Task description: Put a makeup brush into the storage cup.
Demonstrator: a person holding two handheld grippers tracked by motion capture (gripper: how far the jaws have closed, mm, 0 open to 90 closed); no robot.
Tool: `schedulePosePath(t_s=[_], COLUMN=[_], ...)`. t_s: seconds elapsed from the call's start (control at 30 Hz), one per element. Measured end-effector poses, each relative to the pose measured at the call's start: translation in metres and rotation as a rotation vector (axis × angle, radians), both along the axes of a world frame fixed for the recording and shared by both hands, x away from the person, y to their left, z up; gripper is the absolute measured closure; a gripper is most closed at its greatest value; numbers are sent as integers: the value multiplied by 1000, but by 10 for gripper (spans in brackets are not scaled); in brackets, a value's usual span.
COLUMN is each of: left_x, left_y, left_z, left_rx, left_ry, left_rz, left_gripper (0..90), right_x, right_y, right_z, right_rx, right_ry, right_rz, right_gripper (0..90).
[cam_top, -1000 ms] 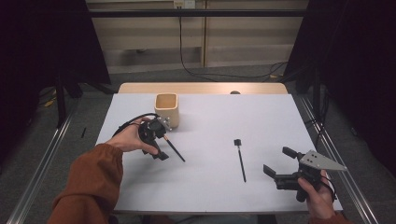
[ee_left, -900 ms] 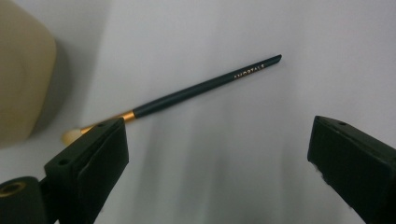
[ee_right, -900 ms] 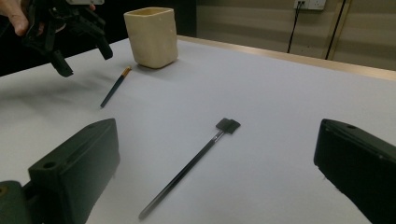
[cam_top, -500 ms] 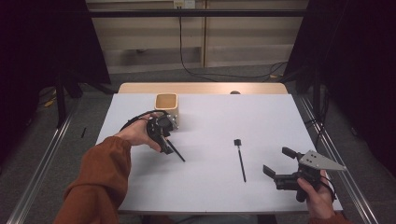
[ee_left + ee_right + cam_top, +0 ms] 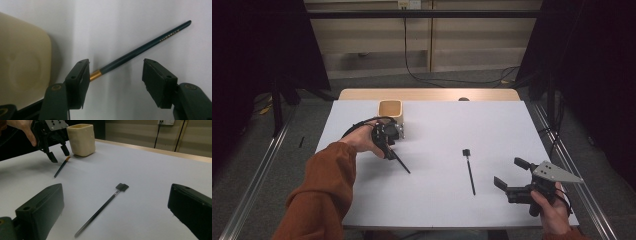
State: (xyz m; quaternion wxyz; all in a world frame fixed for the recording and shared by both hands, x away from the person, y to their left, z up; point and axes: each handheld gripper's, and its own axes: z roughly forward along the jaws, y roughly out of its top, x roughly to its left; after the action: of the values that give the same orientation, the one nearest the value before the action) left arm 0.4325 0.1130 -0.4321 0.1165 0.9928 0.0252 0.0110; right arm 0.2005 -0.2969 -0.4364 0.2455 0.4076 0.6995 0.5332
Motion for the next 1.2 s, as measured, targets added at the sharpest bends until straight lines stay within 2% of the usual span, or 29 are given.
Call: schedulePosePath(t_s=[0.03,0.07,0.1,0.27,0.33,0.37,0.43,0.53,0.57,0.6,0.67,0.9,0.97,1.03,1.2], left_x=[1,2,2,2,4,4,6,6,5,4,4,5,6,6,8], left_y=[0,0,-1,-7,-8,-8,-8,-10,-11,-12,-11,-13,-14,-15,-15], left_z=[-1,-1,-2,-6,-9,-11,-15,-15,-15,-15,-15,-15,-15,-15,-14], left_rx=[-2,6,14,34,38,43,67,81,84,95,87,100,104,106,116], left_ry=[-5,7,-5,3,13,5,27,67,63,62,77,98,109,110,127], left_rz=[-1,-4,0,-32,-27,-23,-19,-17,-19,-12,0,47,49,59,73], left_gripper=[418,422,420,420,421,436,467,552,602,615,636,712,793,834,836], right_x=[0,0,0,0,0,0,0,0,0,0,-1,-1,0,0,0], right_y=[0,0,0,-1,-1,-1,0,0,0,0,0,0,0,0,0], right_z=[0,0,0,0,0,0,0,0,0,0,0,0,0,0,0], right_rx=[1,1,1,7,7,7,6,5,5,4,1,3,3,4,1], right_ry=[0,-1,0,0,0,0,0,1,1,0,-1,1,3,3,6], right_rz=[0,1,2,1,0,2,5,5,5,6,10,7,7,6,6], right_gripper=[0,0,0,0,0,0,0,0,0,0,0,0,0,0,0])
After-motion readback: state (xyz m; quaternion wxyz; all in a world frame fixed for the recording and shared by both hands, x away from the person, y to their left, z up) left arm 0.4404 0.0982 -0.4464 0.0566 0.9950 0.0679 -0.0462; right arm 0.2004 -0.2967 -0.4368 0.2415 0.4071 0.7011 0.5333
